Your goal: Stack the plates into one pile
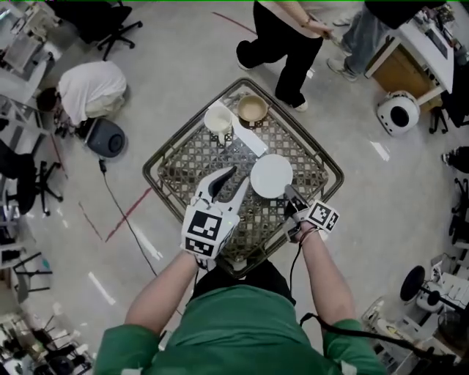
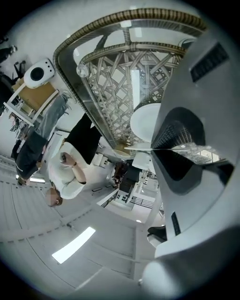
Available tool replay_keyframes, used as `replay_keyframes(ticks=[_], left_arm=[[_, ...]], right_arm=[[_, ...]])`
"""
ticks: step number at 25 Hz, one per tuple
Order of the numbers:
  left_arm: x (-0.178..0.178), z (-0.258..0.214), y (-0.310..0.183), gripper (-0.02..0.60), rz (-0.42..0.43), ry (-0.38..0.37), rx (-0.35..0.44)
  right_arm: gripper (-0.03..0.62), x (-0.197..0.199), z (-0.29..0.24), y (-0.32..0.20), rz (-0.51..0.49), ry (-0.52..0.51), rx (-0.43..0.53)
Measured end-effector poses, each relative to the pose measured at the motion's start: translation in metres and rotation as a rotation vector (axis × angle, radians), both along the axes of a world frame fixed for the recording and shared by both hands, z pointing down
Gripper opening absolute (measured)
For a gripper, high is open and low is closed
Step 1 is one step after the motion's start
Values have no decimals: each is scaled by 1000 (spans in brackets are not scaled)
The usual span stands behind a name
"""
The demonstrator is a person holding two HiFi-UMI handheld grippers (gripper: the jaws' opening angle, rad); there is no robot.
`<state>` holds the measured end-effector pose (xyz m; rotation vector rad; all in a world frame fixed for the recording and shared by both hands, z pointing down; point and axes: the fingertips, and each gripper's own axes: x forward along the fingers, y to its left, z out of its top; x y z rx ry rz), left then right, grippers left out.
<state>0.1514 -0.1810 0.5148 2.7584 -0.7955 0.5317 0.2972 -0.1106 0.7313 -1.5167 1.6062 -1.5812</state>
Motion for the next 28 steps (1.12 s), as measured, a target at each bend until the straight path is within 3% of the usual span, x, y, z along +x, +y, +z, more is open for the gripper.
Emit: replay_keyframes(ticks=[7,16,23,28], left_arm=[[-5,-5,-31,126,-94,20,5],[-8,3,-32,126,-131,13,-19],[-18,-1,-33,126,-145,10,-14],[-33,0,-29,126,-155,10,-19]], right_arm=[[29,1,37,10,1,-28,-75],[31,12,63,13,-18,53,-208],[58,9,69,10,-133,254,-258],[128,-5,65,3,-331,515,-284]])
